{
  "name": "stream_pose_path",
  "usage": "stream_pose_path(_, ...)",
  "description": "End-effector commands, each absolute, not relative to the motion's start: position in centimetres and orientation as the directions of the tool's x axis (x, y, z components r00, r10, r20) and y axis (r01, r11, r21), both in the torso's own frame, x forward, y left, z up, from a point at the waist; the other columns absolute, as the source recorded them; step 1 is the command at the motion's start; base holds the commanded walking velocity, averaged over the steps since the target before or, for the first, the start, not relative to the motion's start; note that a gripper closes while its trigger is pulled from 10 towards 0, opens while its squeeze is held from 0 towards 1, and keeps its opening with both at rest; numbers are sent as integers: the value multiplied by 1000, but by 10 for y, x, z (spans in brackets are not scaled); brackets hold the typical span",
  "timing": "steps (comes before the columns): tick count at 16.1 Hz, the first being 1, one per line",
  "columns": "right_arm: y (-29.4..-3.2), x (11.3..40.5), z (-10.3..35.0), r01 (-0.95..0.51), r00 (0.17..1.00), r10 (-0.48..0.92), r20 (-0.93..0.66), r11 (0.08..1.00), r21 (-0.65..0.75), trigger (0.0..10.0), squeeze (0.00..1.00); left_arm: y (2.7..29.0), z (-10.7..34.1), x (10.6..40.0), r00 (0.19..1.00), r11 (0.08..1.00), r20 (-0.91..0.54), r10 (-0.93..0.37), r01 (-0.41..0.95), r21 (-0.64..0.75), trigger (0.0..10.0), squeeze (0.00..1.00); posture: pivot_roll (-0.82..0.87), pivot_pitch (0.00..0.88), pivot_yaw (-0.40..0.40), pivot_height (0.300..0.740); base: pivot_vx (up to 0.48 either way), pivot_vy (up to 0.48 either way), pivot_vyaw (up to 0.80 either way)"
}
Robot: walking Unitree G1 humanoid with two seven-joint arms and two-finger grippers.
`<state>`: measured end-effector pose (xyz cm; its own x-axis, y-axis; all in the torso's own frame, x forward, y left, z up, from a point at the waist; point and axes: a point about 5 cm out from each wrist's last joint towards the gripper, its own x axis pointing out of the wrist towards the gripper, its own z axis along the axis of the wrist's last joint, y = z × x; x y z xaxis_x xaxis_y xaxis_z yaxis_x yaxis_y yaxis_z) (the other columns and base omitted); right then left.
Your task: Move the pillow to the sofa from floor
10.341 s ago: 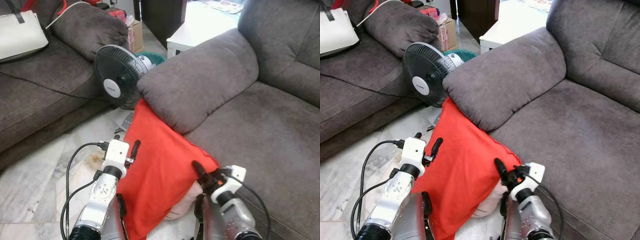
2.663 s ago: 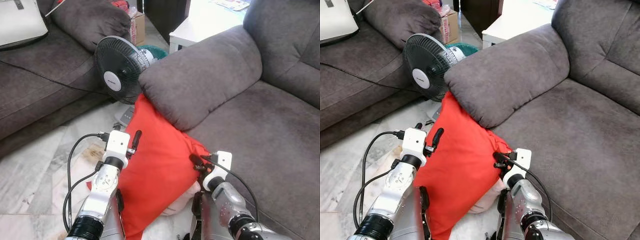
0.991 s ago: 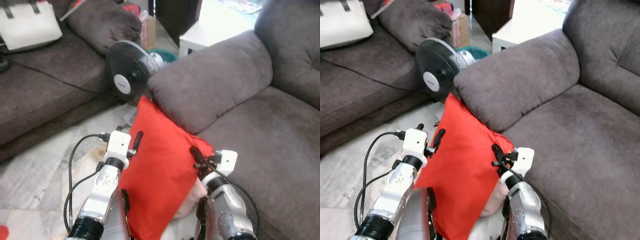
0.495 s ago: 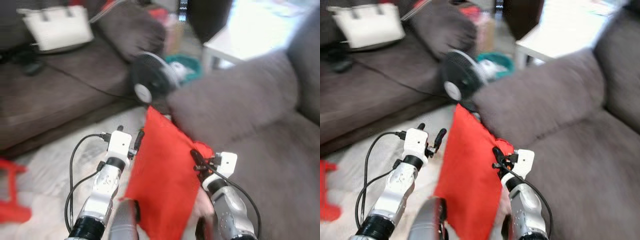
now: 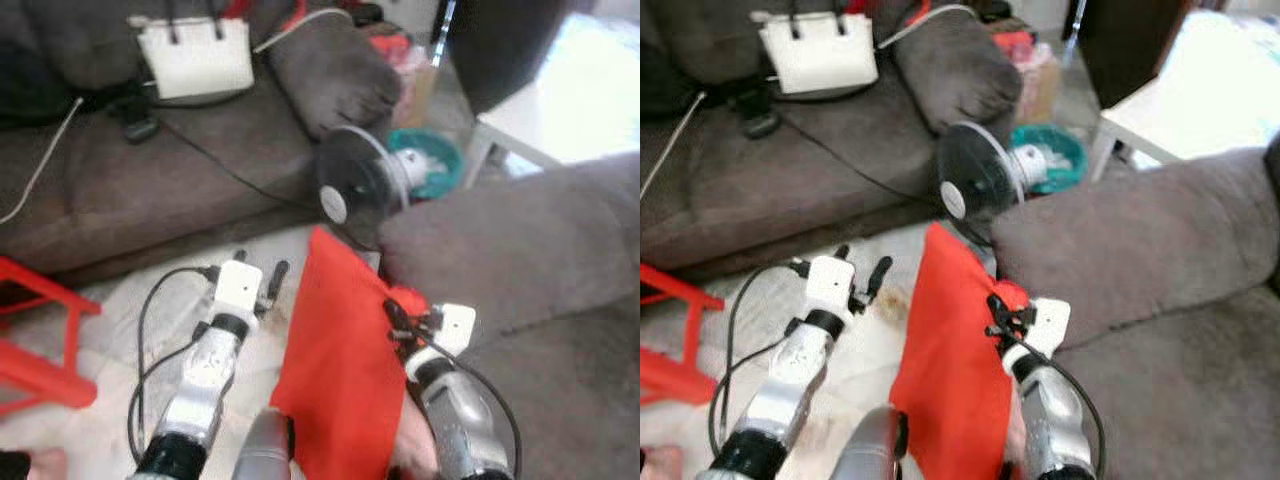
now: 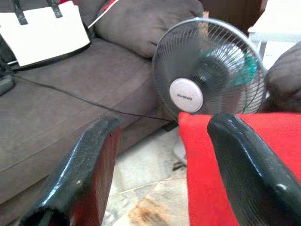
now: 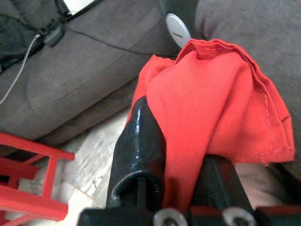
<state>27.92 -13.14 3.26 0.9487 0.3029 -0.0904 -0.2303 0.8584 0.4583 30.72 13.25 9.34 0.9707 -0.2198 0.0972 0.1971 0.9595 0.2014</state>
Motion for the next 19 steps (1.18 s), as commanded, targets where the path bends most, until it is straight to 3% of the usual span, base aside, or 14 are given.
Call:
stream_pose_path(1,-138,288,58,-250,965,257,43,865,436,10000,0,129,92,307,969,959,90,-229,209,192,10000,0,150,102,-6,673,0,0,0)
stream_pose_path(5,-140,289,57,-244,966,254,35,868,431,10000,0,130,91,307,970,959,87,-228,208,192,10000,0,153,107,-6,708,0,0,0)
stream_pose_path(19,-144,291,49,-231,969,248,16,872,433,10000,0,131,91,307,970,959,86,-227,207,195,10000,0,157,113,-6,712,-305,0,0)
